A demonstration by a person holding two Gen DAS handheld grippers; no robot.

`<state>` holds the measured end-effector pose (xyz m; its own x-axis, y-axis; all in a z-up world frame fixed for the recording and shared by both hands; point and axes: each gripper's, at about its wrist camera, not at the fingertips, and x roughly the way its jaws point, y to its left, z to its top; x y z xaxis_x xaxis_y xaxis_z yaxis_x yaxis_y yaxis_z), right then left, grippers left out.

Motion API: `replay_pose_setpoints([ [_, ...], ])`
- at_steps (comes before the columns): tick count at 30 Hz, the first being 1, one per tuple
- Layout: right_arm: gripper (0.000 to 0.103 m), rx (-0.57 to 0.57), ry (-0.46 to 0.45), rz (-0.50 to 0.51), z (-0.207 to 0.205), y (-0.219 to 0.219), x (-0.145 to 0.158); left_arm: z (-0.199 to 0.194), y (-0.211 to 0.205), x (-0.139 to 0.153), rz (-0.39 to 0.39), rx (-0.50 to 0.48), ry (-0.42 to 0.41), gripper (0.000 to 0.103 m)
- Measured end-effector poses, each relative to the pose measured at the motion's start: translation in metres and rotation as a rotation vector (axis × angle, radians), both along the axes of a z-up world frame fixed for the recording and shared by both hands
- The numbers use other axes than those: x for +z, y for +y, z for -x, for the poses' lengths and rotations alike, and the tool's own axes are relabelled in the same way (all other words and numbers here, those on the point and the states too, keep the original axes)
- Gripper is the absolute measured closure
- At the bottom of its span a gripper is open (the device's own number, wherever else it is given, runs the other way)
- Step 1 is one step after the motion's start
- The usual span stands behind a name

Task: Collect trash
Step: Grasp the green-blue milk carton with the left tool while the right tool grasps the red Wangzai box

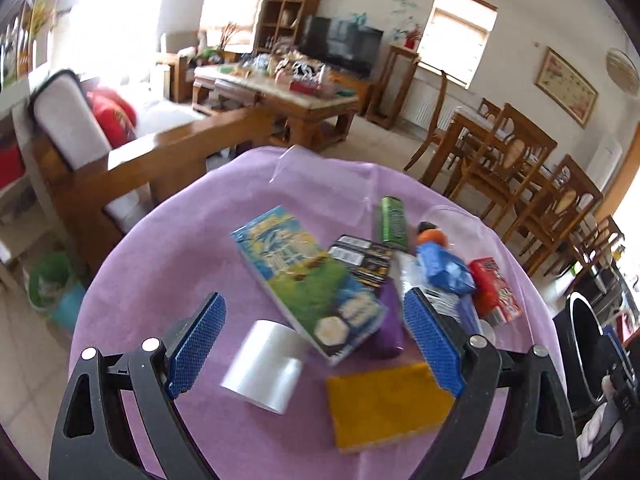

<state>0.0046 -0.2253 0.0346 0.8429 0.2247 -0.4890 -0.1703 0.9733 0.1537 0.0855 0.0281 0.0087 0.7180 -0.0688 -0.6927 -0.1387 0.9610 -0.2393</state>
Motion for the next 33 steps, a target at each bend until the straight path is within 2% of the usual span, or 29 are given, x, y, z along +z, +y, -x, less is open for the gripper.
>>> replay_pose_setpoints([
  [3, 0.005, 0.025, 0.038, 0.025, -0.019, 0.022, -0.003, -0.014, 0.011, -0.008, 0.042, -0.005, 0.039, 0.013],
  [10, 0.005, 0.079, 0.173, 0.087, -0.073, 0.059, -0.019, -0.031, 0.009, -0.022, 0.066, -0.020, 0.099, 0.015],
  [11, 0.005, 0.089, 0.200, 0.087, -0.082, 0.063, -0.023, -0.034, 0.011, -0.025, 0.081, -0.022, 0.108, 0.017],
  [13, 0.005, 0.106, 0.244, 0.082, -0.099, 0.069, -0.033, -0.035, 0.013, -0.030, 0.110, -0.027, 0.123, 0.029],
  [14, 0.006, 0.114, 0.261, 0.082, -0.106, 0.071, -0.038, -0.036, 0.015, -0.033, 0.124, -0.033, 0.126, 0.031],
  [16, 0.011, 0.130, 0.301, 0.085, -0.118, 0.077, -0.047, -0.036, 0.016, -0.036, 0.139, -0.043, 0.128, 0.040],
  [18, 0.013, 0.144, 0.330, 0.089, -0.130, 0.084, -0.055, -0.035, 0.018, -0.038, 0.149, -0.054, 0.118, 0.045],
  [19, 0.015, 0.146, 0.339, 0.091, -0.135, 0.086, -0.058, -0.034, 0.018, -0.039, 0.147, -0.055, 0.115, 0.053],
  [20, 0.019, 0.149, 0.346, 0.094, -0.136, 0.086, -0.060, -0.033, 0.019, -0.039, 0.145, -0.058, 0.111, 0.054],
  [21, 0.026, 0.153, 0.358, 0.101, -0.140, 0.089, -0.063, -0.033, 0.020, -0.039, 0.155, -0.061, 0.106, 0.055],
  [23, 0.030, 0.160, 0.375, 0.116, -0.146, 0.093, -0.068, -0.031, 0.022, -0.038, 0.169, -0.066, 0.094, 0.055],
  [28, 0.049, 0.166, 0.386, 0.132, -0.153, 0.097, -0.074, -0.030, 0.021, -0.031, 0.167, -0.070, 0.048, 0.056],
  [33, 0.052, 0.177, 0.380, 0.102, -0.151, 0.094, -0.073, -0.022, 0.016, -0.016, 0.152, -0.079, -0.015, 0.056],
])
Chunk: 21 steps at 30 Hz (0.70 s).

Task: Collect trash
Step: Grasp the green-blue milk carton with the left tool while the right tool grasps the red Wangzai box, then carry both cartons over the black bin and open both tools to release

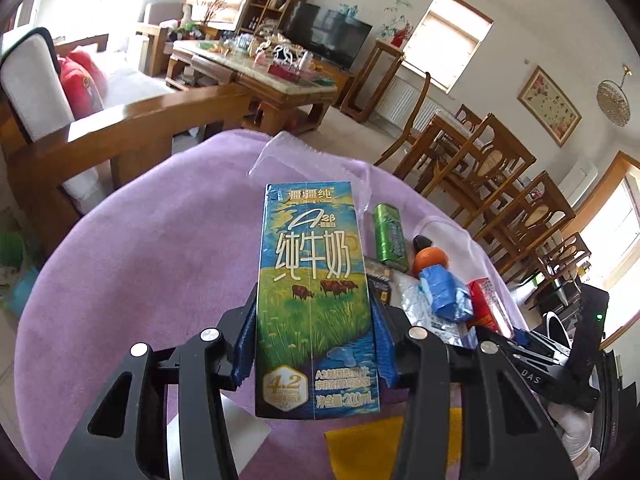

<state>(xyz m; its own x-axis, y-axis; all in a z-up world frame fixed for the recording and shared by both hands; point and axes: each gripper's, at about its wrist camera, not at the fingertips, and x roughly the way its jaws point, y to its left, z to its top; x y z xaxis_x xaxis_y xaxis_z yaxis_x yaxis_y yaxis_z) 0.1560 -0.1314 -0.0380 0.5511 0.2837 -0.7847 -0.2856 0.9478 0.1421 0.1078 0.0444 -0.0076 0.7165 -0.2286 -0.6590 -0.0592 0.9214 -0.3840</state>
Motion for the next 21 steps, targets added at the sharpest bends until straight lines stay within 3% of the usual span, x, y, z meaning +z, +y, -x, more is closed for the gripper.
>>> replay_pose_setpoints([
  [12, 0.052, 0.003, -0.094, -0.106, 0.046, -0.034, 0.038, 0.022, -0.041, 0.034, 0.004, -0.109, -0.116, 0.056],
  [21, 0.052, -0.074, -0.170, -0.179, 0.105, -0.102, 0.061, 0.034, -0.125, 0.049, -0.027, -0.276, -0.176, 0.056],
])
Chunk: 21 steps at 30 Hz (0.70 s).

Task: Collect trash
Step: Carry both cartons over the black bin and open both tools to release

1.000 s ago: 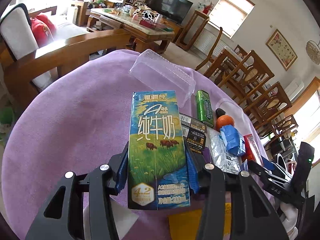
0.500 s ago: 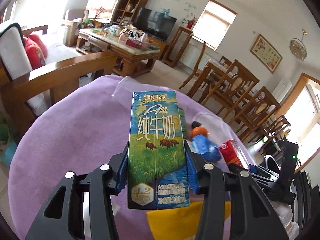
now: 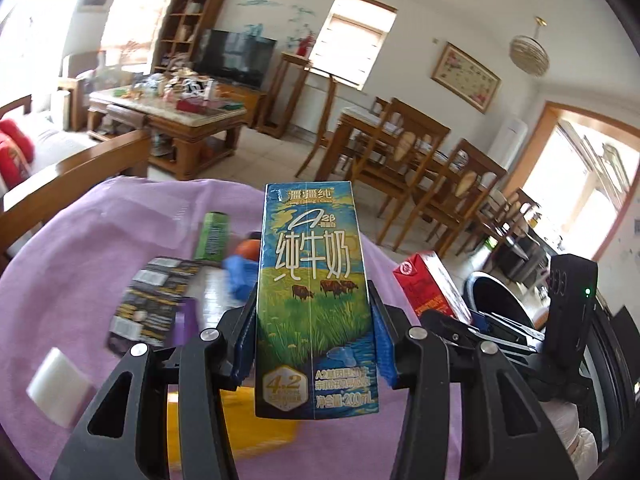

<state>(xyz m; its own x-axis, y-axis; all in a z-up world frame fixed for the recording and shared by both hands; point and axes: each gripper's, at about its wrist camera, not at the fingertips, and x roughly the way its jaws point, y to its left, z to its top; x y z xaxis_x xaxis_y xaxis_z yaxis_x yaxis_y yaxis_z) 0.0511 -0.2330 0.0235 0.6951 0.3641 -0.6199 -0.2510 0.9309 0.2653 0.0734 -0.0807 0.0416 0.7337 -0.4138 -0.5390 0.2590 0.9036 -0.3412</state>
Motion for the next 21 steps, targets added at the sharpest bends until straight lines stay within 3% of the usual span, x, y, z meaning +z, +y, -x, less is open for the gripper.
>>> replay_pose_setpoints([
  [9, 0.052, -0.186, -0.049, -0.038, 0.057, -0.117, 0.018, 0.017, -0.111, 0.008, -0.060, -0.208, -0.066, 0.056],
  [21, 0.052, -0.437, -0.051, -0.083, 0.123, -0.257, -0.004, 0.030, -0.238, -0.006, -0.112, -0.423, -0.099, 0.056],
])
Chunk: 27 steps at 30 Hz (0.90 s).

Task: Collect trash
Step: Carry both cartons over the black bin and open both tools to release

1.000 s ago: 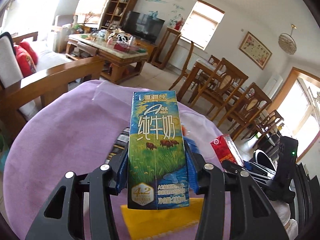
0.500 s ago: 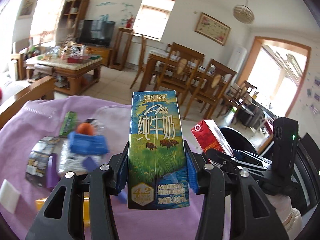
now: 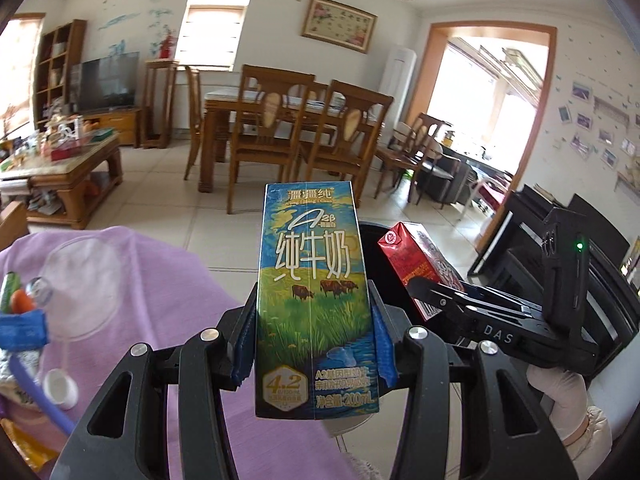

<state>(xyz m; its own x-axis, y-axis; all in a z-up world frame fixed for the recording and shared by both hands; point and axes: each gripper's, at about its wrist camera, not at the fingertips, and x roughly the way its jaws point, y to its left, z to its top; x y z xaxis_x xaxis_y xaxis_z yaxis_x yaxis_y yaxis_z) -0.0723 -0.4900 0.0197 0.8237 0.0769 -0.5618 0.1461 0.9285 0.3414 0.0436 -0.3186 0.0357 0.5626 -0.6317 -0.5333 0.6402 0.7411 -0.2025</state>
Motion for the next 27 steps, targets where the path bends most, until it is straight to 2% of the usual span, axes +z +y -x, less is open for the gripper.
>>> replay_pose_setpoints([
  [8, 0.051, -0.099, 0.030, -0.017, 0.023, -0.054, -0.030, -0.011, -0.059, -0.022, -0.047, -0.072, 0.031, 0.056],
  [20, 0.051, -0.141, 0.058, -0.026, 0.022, -0.065, -0.057, -0.031, -0.100, -0.055, -0.143, -0.101, 0.090, 0.056],
  [27, 0.051, -0.152, 0.069, -0.033, 0.020, -0.066, -0.065, -0.030, -0.113, -0.059, -0.182, -0.115, 0.080, 0.055],
])
